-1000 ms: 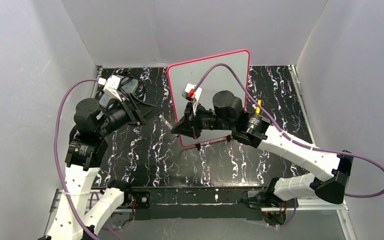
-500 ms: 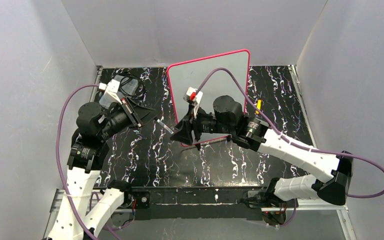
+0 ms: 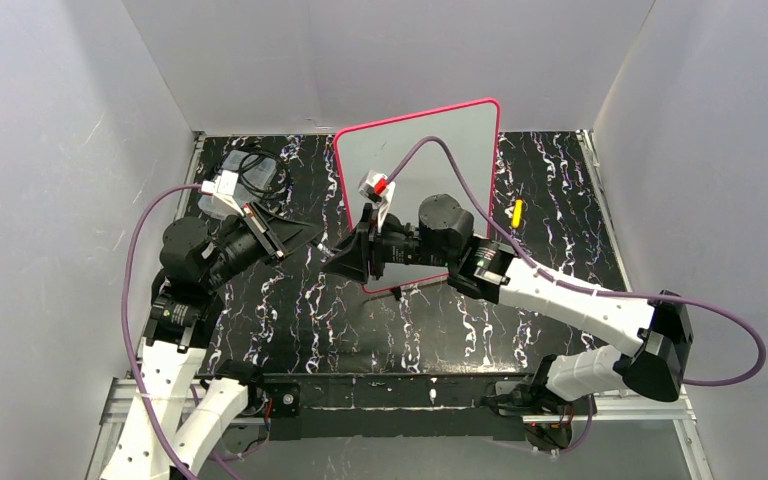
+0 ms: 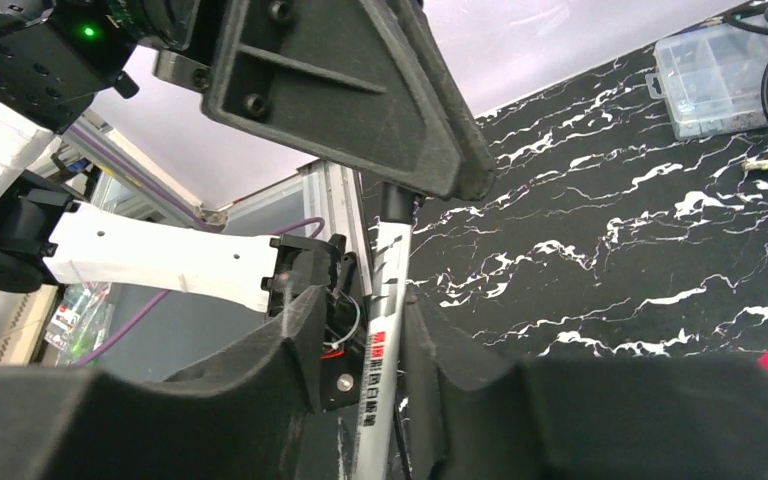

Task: Write a sentence on the whiteboard
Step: Open the whiteboard marker at the center of the board.

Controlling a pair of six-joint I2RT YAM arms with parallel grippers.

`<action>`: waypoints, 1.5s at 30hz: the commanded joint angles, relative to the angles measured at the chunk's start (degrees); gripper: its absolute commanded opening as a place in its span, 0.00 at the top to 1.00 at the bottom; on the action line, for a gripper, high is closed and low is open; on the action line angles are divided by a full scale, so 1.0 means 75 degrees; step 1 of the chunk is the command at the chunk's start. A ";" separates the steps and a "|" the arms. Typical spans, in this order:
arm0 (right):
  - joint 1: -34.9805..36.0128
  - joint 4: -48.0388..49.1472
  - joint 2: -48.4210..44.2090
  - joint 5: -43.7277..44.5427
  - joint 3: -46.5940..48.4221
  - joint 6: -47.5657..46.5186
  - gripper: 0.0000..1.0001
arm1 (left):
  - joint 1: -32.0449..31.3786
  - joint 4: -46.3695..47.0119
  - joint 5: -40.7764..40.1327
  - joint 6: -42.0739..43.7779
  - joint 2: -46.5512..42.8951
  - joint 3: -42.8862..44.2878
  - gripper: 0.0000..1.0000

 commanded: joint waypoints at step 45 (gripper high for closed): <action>0.0262 -0.0424 -0.1419 0.0033 -0.2268 0.0812 0.99 | 0.0025 0.0047 -0.3184 -0.0359 -0.1031 -0.0057 1.00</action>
